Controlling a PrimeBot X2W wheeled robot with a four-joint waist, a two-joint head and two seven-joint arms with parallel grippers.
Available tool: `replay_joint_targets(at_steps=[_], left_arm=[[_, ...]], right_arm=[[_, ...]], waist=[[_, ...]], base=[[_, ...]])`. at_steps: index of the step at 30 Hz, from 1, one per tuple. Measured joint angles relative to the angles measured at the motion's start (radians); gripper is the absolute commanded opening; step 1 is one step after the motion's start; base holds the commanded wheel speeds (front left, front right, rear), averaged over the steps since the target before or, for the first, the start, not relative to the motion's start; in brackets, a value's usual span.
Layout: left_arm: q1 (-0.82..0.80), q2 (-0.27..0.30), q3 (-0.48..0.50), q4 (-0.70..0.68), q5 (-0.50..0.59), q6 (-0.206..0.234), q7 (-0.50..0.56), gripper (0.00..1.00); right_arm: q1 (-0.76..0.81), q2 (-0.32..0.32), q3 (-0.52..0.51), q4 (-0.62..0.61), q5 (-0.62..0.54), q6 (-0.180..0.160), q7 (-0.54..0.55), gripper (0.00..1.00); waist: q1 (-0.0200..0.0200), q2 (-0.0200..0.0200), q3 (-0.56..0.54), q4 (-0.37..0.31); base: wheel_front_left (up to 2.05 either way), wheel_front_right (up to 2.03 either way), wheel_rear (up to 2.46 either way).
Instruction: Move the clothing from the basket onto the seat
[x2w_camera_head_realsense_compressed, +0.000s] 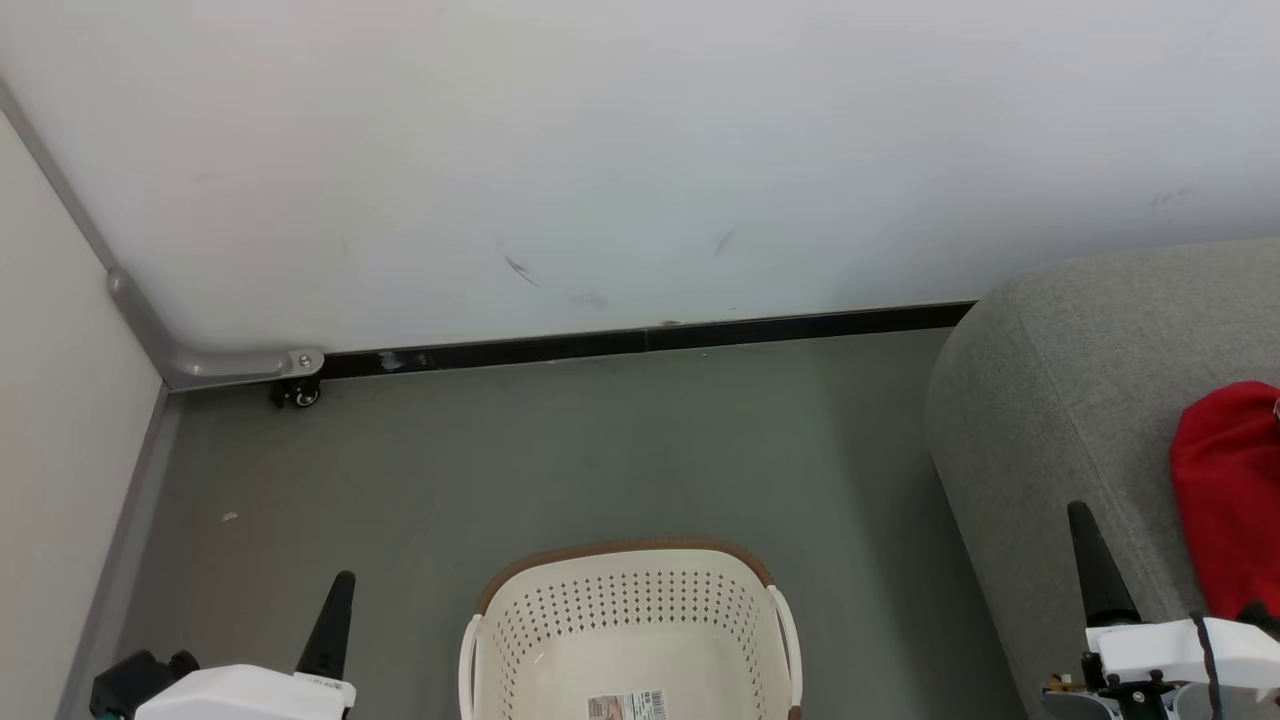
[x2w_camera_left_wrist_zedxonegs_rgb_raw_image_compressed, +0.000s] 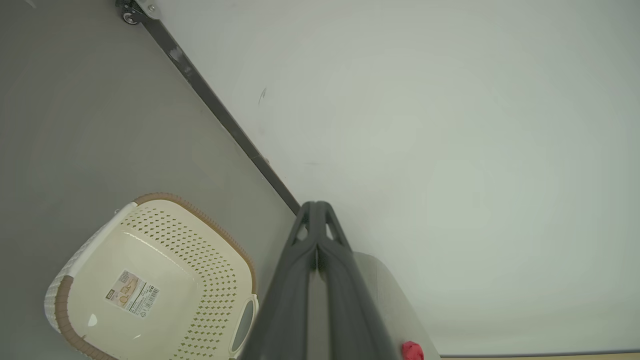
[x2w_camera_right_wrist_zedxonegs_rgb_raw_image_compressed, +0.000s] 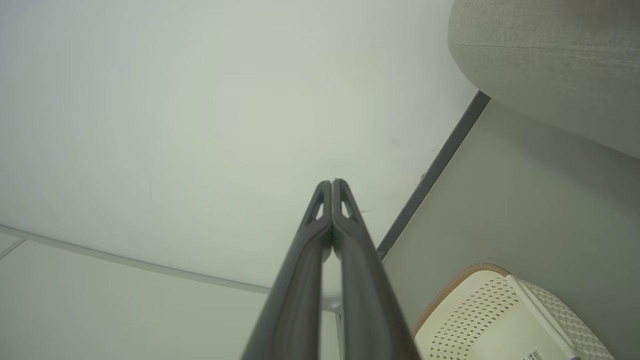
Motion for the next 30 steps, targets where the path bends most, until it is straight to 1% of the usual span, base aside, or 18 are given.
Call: replay_joint_targets(at_steps=[5, 9, 17, 19, 26, 27, 30], left_arm=[[-0.005, -0.009, 0.023, 0.0, -0.063, -0.016, 0.018, 0.0], [-0.016, -0.017, 0.043, 0.0, -0.113, -0.04, 0.033, 0.0], [-0.022, -0.035, 0.08, -0.001, -0.213, -0.073, 0.061, 0.0], [-0.026, -0.039, 0.089, -0.001, -0.24, -0.075, 0.065, 0.0], [-0.039, -0.051, 0.123, -0.001, -0.329, -0.111, 0.091, 0.0], [-0.04, -0.055, 0.132, -0.001, -0.352, -0.121, 0.096, 0.0], [-0.041, -0.057, 0.139, -0.001, -0.375, -0.125, 0.101, 0.0]], right_arm=[[-0.005, 0.0, -0.002, -0.012, 0.073, 0.0, 0.017, 0.0], [-0.021, 0.0, -0.005, -0.02, 0.134, 0.0, 0.029, 0.0], [-0.022, -0.001, -0.012, -0.033, 0.252, 0.0, 0.048, 0.0], [-0.024, -0.001, -0.015, -0.037, 0.284, 0.0, 0.056, 0.0], [-0.042, -0.001, -0.022, -0.05, 0.385, 0.0, 0.078, 0.0], [-0.042, -0.002, -0.024, -0.051, 0.417, 0.0, 0.082, 0.0], [-0.042, -0.002, -0.024, -0.054, 0.435, 0.0, 0.087, 0.0]], waist=[[-0.0004, 0.0, 0.007, 0.001], [-0.0006, 0.0, 0.011, 0.002], [-0.0009, 0.0, 0.019, 0.003], [-0.0009, 0.0, 0.021, 0.004], [-0.0009, 0.0, 0.028, 0.005], [-0.0009, 0.0, 0.03, 0.005], [-0.001, 0.0, 0.031, 0.006]], base=[[0.0, 0.0, 0.0], [0.0, 0.0, 0.0], [0.0, 0.0, 0.0], [0.0, 0.0, 0.0], [0.0, 0.0, 0.0], [0.0, 0.0, 0.0], [0.0, 0.0, 0.0]])
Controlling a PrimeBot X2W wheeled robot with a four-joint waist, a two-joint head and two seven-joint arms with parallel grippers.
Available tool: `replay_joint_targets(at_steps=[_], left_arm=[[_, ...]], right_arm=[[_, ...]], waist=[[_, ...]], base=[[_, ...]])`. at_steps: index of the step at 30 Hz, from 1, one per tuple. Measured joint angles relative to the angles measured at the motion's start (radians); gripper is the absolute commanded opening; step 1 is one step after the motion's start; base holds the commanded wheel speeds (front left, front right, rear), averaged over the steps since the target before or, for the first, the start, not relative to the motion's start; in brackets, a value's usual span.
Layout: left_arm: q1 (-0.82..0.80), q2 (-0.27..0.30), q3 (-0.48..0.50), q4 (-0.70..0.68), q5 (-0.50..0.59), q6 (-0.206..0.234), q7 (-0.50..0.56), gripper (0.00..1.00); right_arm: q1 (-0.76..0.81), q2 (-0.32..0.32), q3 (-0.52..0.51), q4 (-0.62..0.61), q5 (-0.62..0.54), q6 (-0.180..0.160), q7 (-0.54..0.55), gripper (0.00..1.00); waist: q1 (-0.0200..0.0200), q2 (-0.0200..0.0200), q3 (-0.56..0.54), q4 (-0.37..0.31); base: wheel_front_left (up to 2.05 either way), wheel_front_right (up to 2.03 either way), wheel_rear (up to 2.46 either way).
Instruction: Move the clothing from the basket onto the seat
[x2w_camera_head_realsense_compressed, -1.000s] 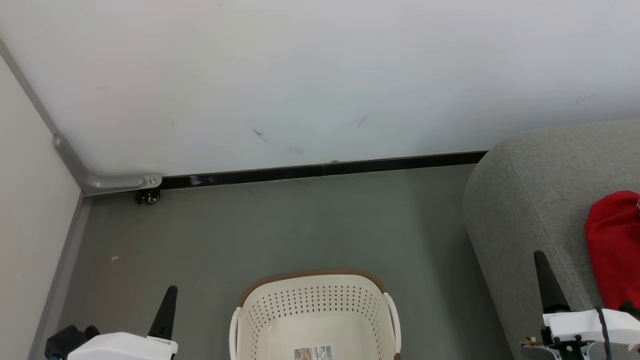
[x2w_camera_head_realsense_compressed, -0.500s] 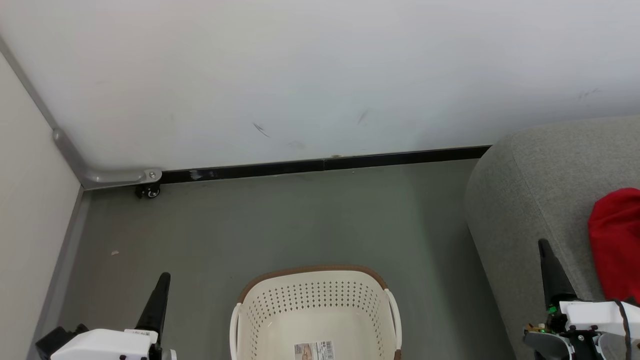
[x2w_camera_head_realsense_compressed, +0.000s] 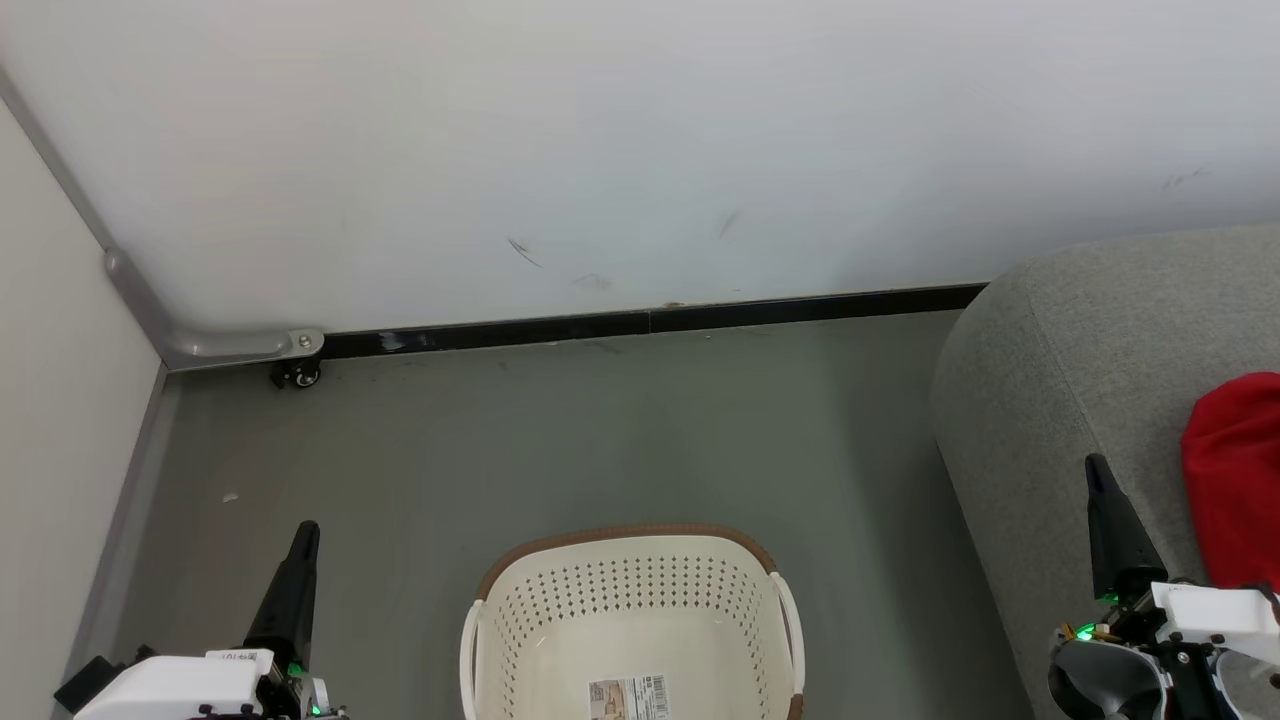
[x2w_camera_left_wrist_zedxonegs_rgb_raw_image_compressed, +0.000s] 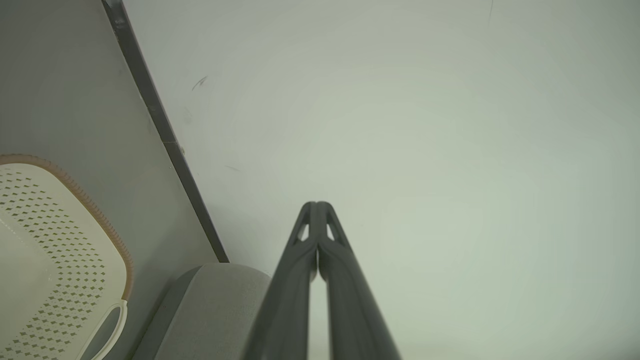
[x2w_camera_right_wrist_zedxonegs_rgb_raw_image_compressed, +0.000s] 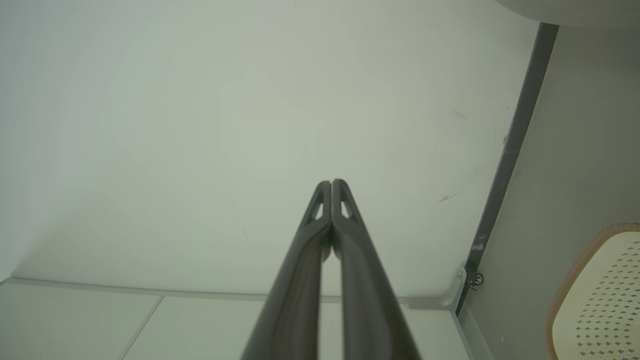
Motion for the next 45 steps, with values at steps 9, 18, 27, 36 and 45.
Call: replay_joint_targets(at_steps=[9, 18, 27, 36, 45], left_arm=[[-0.001, -0.002, 0.001, 0.001, 0.0, -0.001, 0.0, 0.0], [-0.001, -0.002, 0.001, 0.004, 0.0, -0.001, 0.0, 0.0], [-0.01, -0.002, 0.001, 0.006, 0.0, -0.001, 0.0, 0.0], [-0.01, -0.003, 0.001, 0.008, 0.0, -0.002, 0.003, 0.0], [-0.01, -0.003, 0.002, 0.009, 0.0, -0.002, 0.003, 0.0]], right_arm=[[0.0, 0.0, 0.001, -0.002, 0.0, 0.0, 0.0, 0.0], [0.0, 0.0, 0.002, -0.005, 0.0, 0.0, 0.0, 0.0], [0.0, 0.0, 0.003, -0.005, 0.0, 0.0, 0.0, 0.0], [0.0, 0.0, 0.004, -0.006, 0.0, 0.0, 0.0, 0.0], [0.0, 0.0, 0.005, -0.007, 0.0, 0.0, 0.0, 0.0]], waist=[[0.0, 0.0, 0.0, 0.0], [-0.0001, -0.0001, 0.0, 0.0], [-0.0001, 0.0, 0.0, 0.0], [-0.0002, 0.0, 0.0, 0.0], [-0.0002, 0.0, 0.0, 0.0]], base=[[0.0, 0.0, 0.0], [0.0, 0.0, 0.0], [0.0, 0.0, 0.0], [0.0, 0.0, 0.0], [0.0, 0.0, 0.0]])
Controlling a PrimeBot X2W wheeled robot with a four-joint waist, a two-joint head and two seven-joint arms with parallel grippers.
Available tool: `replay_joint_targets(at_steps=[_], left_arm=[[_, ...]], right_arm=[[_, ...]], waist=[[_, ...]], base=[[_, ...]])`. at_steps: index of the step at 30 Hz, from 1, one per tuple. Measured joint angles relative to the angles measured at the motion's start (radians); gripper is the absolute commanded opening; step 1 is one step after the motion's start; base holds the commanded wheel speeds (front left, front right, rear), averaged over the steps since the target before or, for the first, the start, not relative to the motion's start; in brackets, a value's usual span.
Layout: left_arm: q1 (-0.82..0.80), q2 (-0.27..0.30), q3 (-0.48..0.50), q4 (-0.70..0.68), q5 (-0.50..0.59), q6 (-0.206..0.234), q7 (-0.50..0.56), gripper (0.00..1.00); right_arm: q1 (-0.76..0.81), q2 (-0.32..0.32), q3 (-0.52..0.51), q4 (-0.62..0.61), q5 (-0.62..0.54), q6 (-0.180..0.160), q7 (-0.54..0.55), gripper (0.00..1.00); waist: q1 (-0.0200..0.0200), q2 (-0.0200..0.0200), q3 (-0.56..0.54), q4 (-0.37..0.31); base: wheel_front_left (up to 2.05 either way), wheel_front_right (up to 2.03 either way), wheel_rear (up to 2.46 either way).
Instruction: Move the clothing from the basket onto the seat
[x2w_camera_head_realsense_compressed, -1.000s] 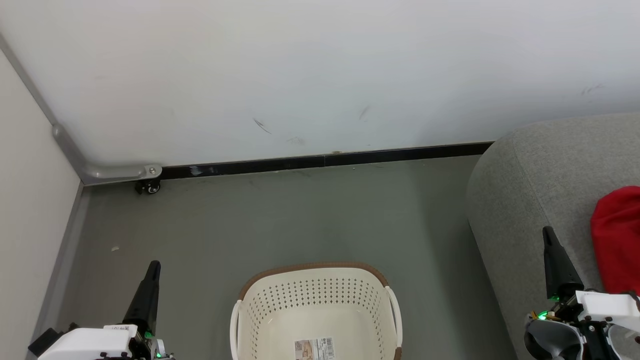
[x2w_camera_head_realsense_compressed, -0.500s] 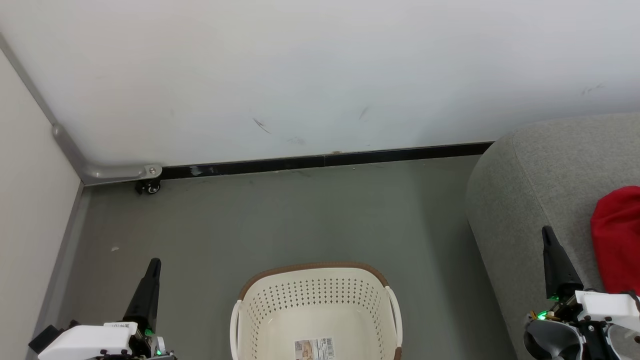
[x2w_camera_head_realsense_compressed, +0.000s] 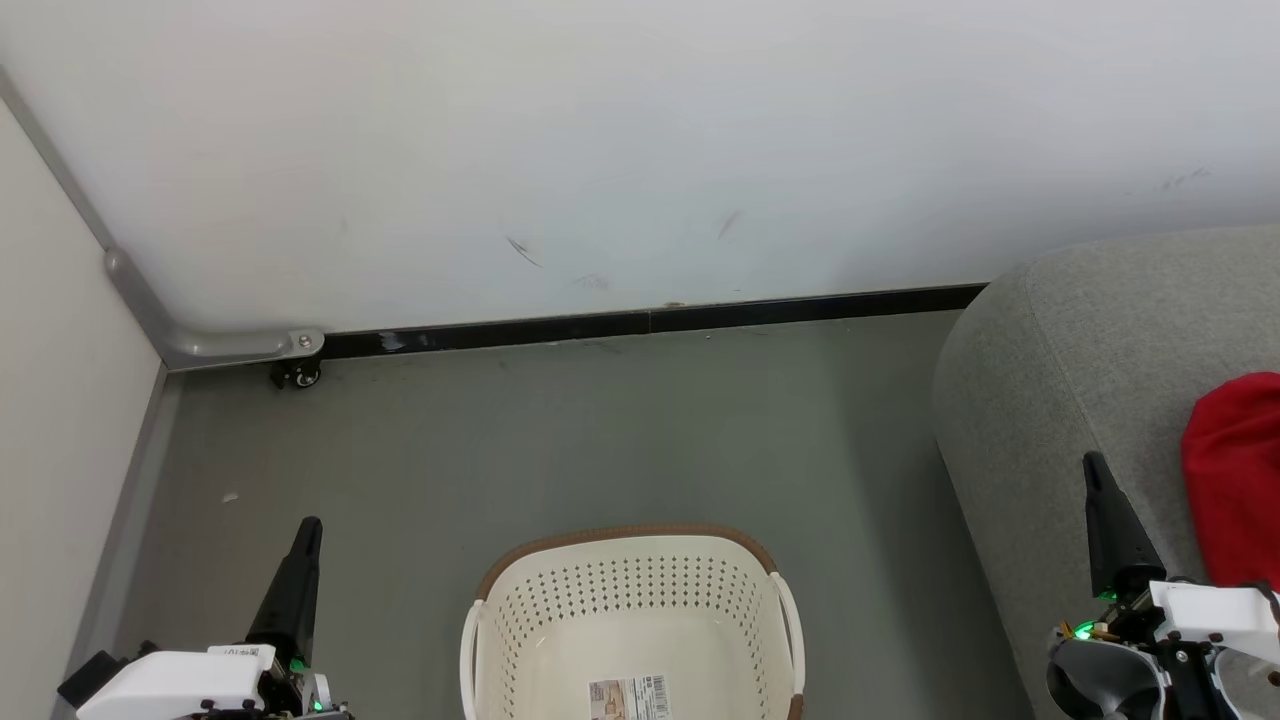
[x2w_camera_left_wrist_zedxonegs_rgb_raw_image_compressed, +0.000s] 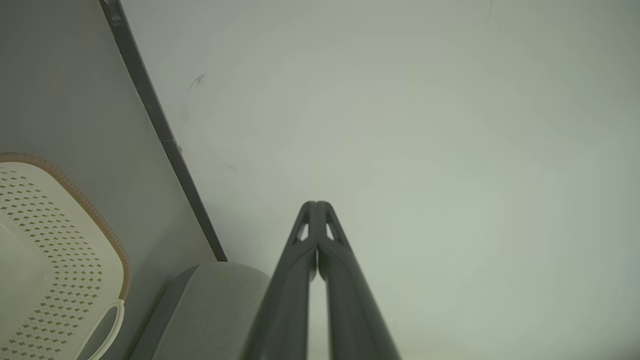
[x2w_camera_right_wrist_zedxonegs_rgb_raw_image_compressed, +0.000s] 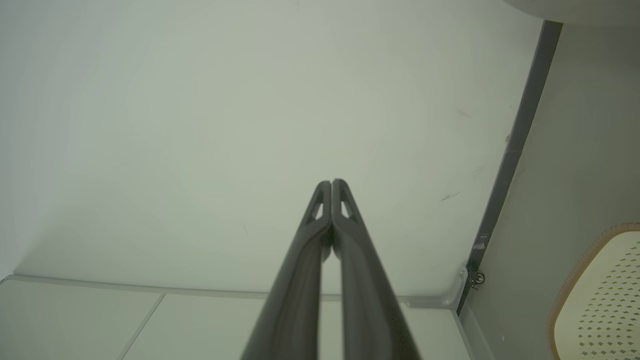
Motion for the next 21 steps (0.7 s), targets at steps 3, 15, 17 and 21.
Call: replay_joint_targets(at_steps=[3, 15, 17, 21], left_arm=[[0.0, 0.0, 0.0, 0.0, 0.0, 0.0, 0.0, 0.0], [0.0, 0.0, 0.0, 0.002, 0.0, -0.004, 0.0, 0.0], [0.0, 0.0, 0.0, 0.002, 0.0, -0.004, 0.0, 0.0], [0.0, 0.0, 0.0, 0.002, 0.0, -0.004, 0.0, 0.0]], right_arm=[[0.0, 0.0, 0.0, 0.0, 0.0, 0.0, 0.0, 0.0], [0.0, 0.0, 0.001, -0.002, 0.0, 0.0, 0.0, 0.0], [0.0, 0.0, 0.001, -0.003, 0.0, 0.0, 0.0, 0.0], [0.0, 0.0, 0.002, -0.003, 0.0, 0.0, 0.0, 0.0]], waist=[[0.0, 0.0, 0.0, 0.0], [-0.0001, 0.0, 0.0, 0.0], [-0.0002, 0.0, 0.0, 0.0], [-0.0001, 0.0, 0.0, 0.0]], base=[[0.0, 0.0, 0.0], [0.0, 0.0, 0.0], [0.0, 0.0, 0.0], [0.0, 0.0, 0.0]])
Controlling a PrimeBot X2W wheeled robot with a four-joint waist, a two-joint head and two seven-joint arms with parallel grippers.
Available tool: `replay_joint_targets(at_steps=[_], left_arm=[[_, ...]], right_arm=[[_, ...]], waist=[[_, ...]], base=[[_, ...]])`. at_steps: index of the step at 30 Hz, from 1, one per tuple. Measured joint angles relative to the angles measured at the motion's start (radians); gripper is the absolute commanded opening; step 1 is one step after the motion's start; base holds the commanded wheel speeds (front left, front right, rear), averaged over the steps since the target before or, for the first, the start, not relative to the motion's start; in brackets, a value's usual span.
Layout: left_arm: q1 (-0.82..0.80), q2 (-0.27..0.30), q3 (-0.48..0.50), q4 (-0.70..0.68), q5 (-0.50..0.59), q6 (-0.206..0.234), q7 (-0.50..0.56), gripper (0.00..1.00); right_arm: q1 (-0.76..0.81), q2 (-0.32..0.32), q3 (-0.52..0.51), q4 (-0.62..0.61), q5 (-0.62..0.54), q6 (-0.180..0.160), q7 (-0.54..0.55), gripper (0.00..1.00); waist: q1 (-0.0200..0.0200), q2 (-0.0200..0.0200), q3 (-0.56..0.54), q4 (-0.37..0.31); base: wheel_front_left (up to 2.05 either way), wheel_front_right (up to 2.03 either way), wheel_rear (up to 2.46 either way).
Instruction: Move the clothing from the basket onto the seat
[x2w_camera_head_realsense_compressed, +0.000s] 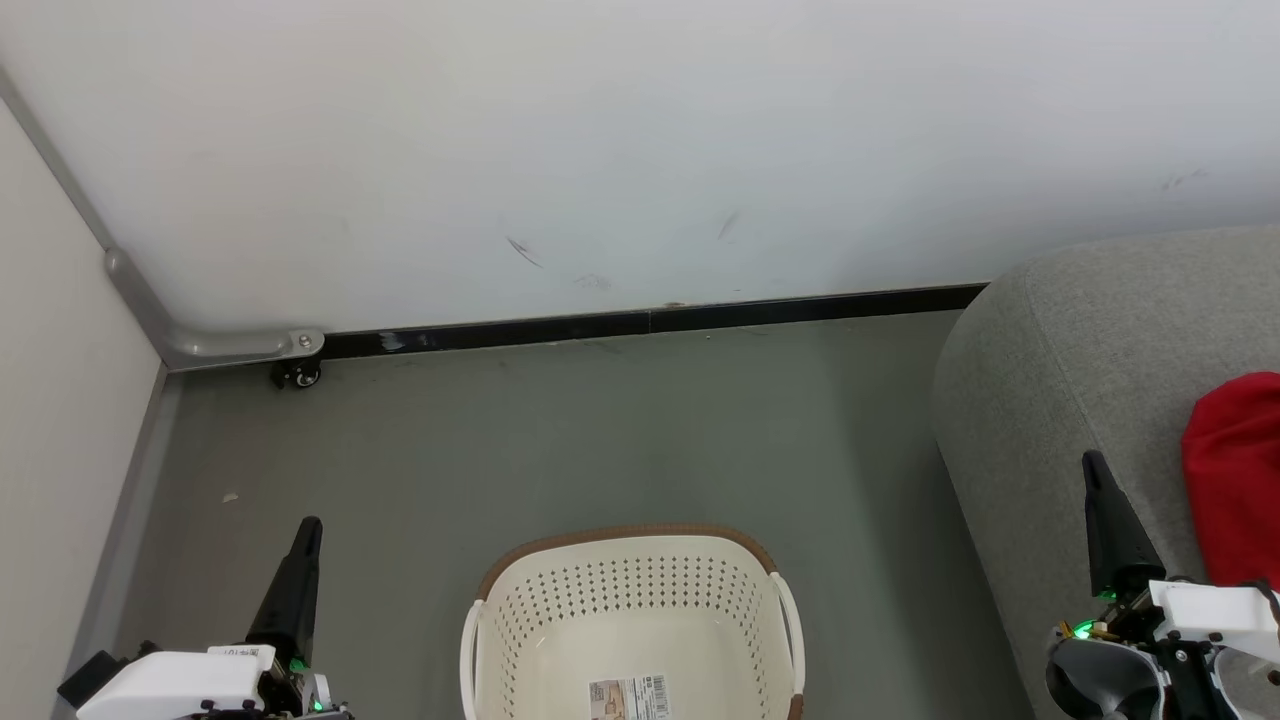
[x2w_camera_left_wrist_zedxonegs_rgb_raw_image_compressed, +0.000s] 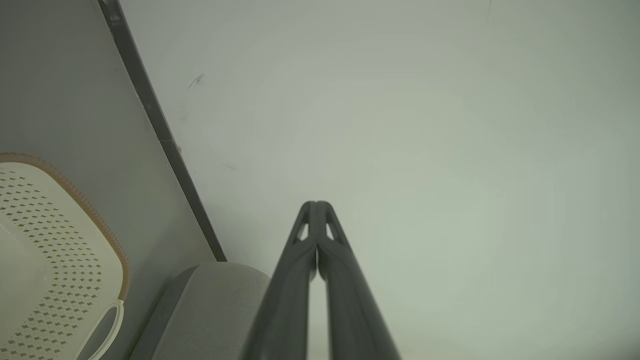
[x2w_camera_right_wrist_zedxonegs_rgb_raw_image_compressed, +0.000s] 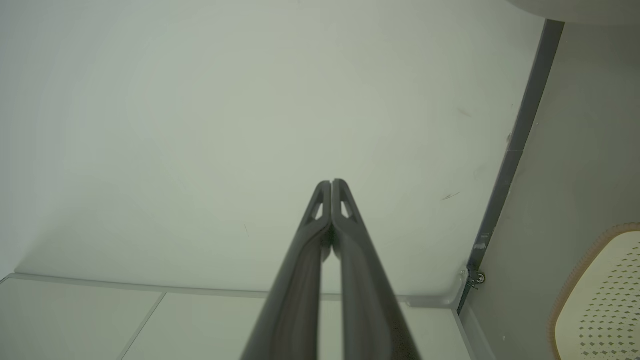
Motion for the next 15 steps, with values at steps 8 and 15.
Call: replay_joint_targets(at_steps=[8, 15], left_arm=[[0.0, 0.0, 0.0, 0.001, 0.0, 0.0, 0.0, 0.0], [-0.002, 0.0, 0.0, 0.003, 0.0, 0.0, 0.0, 0.0]], right_arm=[[0.0, 0.0, 0.001, 0.0, 0.0, 0.0, 0.0, 0.0], [0.0, 0.0, 0.001, 0.0, 0.0, 0.0, 0.0, 0.0]], waist=[[0.0, 0.0, 0.0, 0.0], [0.0, 0.0, 0.0, 0.0]], base=[[0.0, 0.0, 0.0], [0.0, 0.0, 0.0]])
